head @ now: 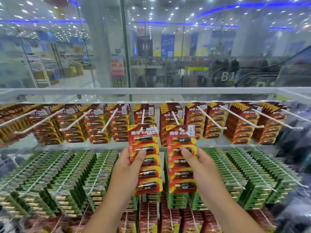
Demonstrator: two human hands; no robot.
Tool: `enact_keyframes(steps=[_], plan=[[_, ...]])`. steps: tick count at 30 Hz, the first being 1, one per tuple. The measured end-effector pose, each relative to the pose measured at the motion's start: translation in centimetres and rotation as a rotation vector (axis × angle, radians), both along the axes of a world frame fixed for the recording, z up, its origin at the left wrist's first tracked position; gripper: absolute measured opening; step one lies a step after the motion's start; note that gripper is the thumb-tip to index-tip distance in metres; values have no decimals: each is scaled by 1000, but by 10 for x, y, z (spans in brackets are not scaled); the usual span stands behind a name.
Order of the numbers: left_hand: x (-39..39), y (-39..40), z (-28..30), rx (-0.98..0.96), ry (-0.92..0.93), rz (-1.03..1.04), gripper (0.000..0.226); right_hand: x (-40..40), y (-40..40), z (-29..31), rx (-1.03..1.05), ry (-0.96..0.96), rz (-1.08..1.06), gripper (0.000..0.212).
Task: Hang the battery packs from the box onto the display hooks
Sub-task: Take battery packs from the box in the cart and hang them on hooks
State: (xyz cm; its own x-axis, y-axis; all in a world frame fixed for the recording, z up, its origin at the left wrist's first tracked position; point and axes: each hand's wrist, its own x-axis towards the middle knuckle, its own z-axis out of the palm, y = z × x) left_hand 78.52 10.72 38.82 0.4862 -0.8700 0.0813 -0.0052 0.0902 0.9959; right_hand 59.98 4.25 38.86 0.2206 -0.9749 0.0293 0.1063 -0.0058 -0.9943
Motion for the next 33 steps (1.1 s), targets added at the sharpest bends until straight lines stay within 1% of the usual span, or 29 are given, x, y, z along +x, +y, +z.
enact_keyframes(steps=[3, 6, 9, 11, 12, 14, 15, 16, 18, 20, 23, 24, 26, 27, 28, 31, 33], plan=[[-3, -13, 0, 34, 16, 43, 18, 1, -14, -2, 13, 33, 24, 18], [1, -31, -1, 37, 7, 59, 21, 7, -32, -4, 26, 46, 18, 30], [10, -53, 0, 34, -5, 63, 17, 18, -57, -6, 17, 86, -28, 36], [19, -71, 2, 71, -28, 81, 17, 26, -78, -7, -4, 112, -68, 49], [25, -83, 0, 86, -42, 84, 22, 30, -87, -5, -17, 122, -78, 52], [35, -102, 0, 62, -57, 85, 31, 37, -105, -2, -24, 134, -100, 49], [37, -110, 1, 31, -69, 76, 33, 39, -114, -3, -4, 139, -108, 41], [41, -117, -1, 7, -87, 59, 38, 39, -119, -4, 5, 134, -109, 27], [39, -121, 4, 19, -110, 47, 42, 42, -124, -7, -13, 151, -115, 18], [47, -134, -9, 41, -157, 79, 30, 46, -124, -11, -34, 174, -147, 24], [52, -139, -18, 42, -219, 136, 25, 51, -126, -18, -71, 162, -192, 22], [54, -139, -21, 43, -242, 162, 25, 53, -125, -20, -83, 162, -204, 28], [59, -139, -23, 32, -267, 203, 30, 55, -124, -22, -83, 177, -255, 49], [62, -140, -26, 30, -268, 221, 34, 54, -123, -24, -77, 182, -276, 56], [65, -141, -27, 39, -270, 230, 39, 53, -124, -27, -76, 195, -287, 58], [67, -129, -35, 68, -279, 240, 50, 49, -117, -36, -76, 255, -316, 41], [62, -114, -45, 86, -261, 201, 58, 44, -105, -42, -57, 262, -334, 34]])
